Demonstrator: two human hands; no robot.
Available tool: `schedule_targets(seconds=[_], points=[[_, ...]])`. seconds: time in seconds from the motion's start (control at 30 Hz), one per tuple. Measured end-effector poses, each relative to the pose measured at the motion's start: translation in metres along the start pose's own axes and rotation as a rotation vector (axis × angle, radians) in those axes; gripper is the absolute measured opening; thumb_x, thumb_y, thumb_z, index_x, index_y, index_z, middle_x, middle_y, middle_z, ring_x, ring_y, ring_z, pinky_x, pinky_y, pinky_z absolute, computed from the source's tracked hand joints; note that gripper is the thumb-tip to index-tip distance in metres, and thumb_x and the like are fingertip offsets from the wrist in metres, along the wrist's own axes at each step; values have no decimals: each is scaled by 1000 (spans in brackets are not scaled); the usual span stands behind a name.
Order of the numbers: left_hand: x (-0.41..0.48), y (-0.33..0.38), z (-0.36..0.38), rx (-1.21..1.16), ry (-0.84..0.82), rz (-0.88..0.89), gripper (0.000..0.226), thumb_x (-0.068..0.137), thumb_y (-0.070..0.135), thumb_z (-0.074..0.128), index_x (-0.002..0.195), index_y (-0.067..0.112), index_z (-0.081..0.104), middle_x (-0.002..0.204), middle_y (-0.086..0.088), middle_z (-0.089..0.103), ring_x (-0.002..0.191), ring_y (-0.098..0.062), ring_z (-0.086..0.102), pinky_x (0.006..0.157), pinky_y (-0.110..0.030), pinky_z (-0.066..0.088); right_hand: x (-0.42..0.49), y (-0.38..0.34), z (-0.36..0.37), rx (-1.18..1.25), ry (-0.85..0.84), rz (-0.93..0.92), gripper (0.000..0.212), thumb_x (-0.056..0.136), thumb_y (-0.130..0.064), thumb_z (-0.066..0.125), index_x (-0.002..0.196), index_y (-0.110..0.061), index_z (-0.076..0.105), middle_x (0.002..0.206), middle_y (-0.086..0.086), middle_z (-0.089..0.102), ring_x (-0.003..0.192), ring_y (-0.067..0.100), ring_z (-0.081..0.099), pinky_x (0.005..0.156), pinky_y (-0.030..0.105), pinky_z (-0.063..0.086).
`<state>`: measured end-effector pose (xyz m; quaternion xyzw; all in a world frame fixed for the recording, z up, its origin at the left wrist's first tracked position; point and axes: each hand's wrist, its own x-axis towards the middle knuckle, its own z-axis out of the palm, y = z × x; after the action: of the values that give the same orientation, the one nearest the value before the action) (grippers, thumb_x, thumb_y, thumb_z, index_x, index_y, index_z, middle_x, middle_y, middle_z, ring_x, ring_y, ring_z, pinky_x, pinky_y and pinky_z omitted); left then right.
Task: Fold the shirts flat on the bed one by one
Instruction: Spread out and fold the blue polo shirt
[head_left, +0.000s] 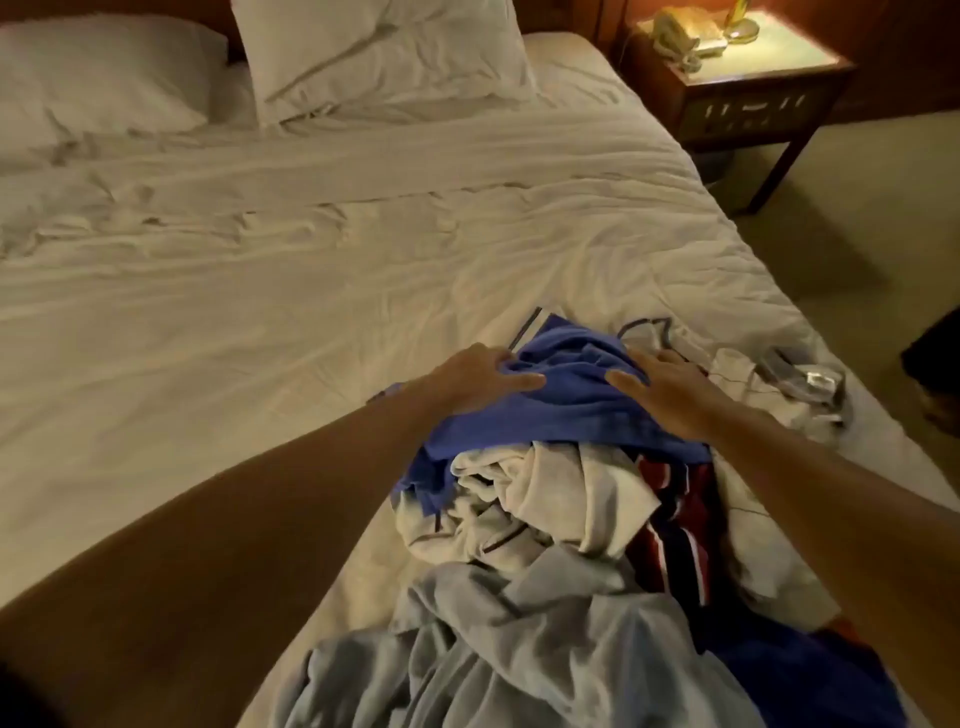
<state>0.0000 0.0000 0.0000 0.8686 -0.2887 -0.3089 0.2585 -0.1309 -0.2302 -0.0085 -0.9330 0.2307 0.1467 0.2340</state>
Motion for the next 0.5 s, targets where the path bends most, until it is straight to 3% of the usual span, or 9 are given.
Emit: schedule_targets(seconds=[0.13, 0.23, 0.3, 0.37, 0.5], points=[[35, -1, 21, 150, -58, 46, 28, 96, 42, 60, 90, 15, 62, 96, -6, 62, 97, -30, 58, 84, -39, 43, 29, 18, 22, -138, -3, 45, 65, 93, -68, 41, 147, -31, 40, 153, 12, 35, 136, 41, 33, 111, 54, 30], [45, -8, 26, 10, 65, 90, 24, 102, 31, 54, 96, 10, 64, 99, -9, 65, 94, -28, 57, 85, -38, 42, 39, 24, 33, -30, 188, -69, 39, 95, -55, 53, 120, -25, 57, 133, 9, 54, 123, 38, 43, 101, 54, 37], [45, -9, 23, -136, 134, 96, 24, 104, 29, 50, 93, 11, 62, 89, -4, 62, 85, -23, 55, 79, -34, 41, 41, 24, 31, 112, 296, -178, 25, 97, -40, 59, 99, -16, 60, 107, 10, 63, 106, 35, 53, 88, 47, 42], [42, -1, 16, -203, 178, 115, 24, 105, 28, 48, 90, 15, 59, 83, 0, 60, 78, -18, 53, 76, -32, 41, 40, 22, 23, 281, 343, -249, 24, 98, -30, 59, 89, -7, 58, 85, 9, 62, 82, 31, 57, 73, 39, 39], [29, 33, -25, -286, 288, 187, 23, 103, 30, 53, 86, 18, 62, 82, -1, 66, 74, -11, 58, 74, -28, 46, 31, 4, -18, 409, 453, -296, 29, 101, -28, 54, 81, -7, 54, 67, -3, 53, 62, 11, 48, 59, 24, 30]])
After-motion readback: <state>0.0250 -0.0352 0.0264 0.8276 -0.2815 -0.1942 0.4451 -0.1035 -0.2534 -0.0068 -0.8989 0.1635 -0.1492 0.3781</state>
